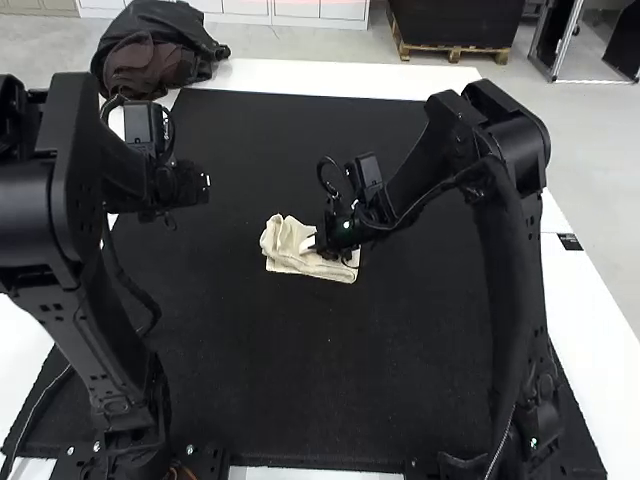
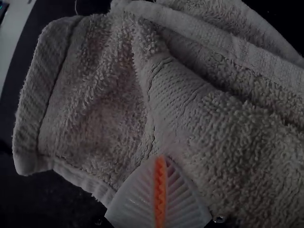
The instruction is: Fold the towel.
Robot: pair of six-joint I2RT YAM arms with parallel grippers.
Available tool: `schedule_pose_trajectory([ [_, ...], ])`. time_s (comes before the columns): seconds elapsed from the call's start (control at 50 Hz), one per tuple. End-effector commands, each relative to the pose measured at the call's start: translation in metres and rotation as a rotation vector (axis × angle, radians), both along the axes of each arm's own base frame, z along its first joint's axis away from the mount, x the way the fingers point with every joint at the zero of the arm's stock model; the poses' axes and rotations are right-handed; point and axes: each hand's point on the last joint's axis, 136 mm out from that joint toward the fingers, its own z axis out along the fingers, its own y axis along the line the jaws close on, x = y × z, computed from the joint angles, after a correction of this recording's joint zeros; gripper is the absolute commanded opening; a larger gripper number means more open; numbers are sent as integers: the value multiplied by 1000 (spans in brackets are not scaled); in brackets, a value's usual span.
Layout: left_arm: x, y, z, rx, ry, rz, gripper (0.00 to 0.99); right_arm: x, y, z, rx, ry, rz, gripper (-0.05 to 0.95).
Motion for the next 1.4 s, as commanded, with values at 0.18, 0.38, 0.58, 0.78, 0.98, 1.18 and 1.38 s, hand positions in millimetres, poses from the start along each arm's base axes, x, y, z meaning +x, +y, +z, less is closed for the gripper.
schedule_pose_trajectory([
  [0.18,2,0,19,12,-53,-14,970,10,21,85,127,-77,-11,-26],
  [0.38,1,2,18,11,-49,-9,970,7,30,89,136,-79,3,-28],
  [0.58,1,3,19,13,-50,-8,970,0,42,78,130,-59,25,-26],
  [0.78,1,3,19,13,-51,-8,970,-1,51,68,130,-43,33,-28],
  [0.98,2,0,19,5,-55,-19,970,3,55,59,128,-40,35,-28],
  [1.18,3,0,21,6,-64,-22,970,7,64,48,129,-31,41,-28],
  [1.38,3,0,21,5,-66,-24,970,6,75,39,130,-24,55,-26],
])
